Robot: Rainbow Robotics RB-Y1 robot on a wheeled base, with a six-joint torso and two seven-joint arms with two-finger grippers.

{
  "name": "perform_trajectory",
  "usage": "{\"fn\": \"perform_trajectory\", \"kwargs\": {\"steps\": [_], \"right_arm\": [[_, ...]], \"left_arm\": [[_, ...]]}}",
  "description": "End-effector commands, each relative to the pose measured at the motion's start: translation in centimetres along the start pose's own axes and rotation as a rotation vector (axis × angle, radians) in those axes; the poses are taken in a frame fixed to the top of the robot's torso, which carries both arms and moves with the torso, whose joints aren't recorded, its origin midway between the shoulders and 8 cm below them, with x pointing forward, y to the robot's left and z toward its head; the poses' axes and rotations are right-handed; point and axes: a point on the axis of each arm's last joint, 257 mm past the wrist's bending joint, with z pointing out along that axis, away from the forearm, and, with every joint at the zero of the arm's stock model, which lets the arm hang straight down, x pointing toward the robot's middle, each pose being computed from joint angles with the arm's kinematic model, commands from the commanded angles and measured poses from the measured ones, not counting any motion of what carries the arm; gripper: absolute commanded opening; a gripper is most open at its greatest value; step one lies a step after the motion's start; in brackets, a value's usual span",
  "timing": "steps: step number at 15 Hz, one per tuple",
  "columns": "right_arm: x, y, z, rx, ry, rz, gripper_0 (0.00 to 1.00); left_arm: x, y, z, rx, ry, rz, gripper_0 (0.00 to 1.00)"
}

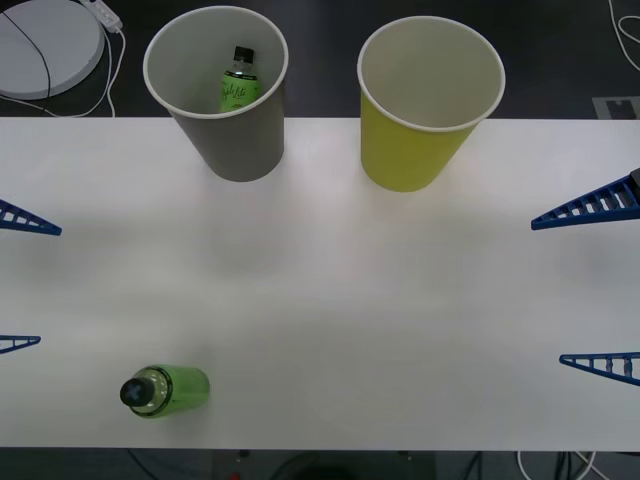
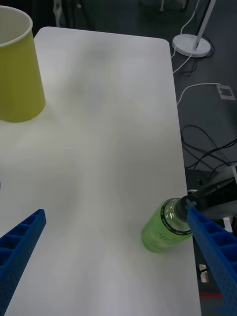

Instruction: Put the can into the green bin and the plastic bottle into the gray bin

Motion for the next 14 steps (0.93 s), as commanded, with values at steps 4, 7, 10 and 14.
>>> {"fn": "perform_trajectory", "kwargs": {"steps": [4,7,10,14], "right_arm": [[0.0,0.0,0.0,0.0,0.0,0.0,1.0],[0.0,0.0,0.0,0.0,0.0,0.0,1.0],[0.0,0.0,0.0,0.0,0.0,0.0,1.0],[0.0,0.0,0.0,0.0,0.0,0.0,1.0]], "left_arm": [[2.7,-1.9,-1.0,-0.005,0.027,-0.006,1.0],[4.3,-2.5,-1.3,-0.011,0.014,0.007,1.0],[6.3,-3.5,-1.3,-0.015,-0.008,-0.005,1.0],[8.3,-5.2,-1.5,-0.039,-0.019,-0.04,1.0]]}}
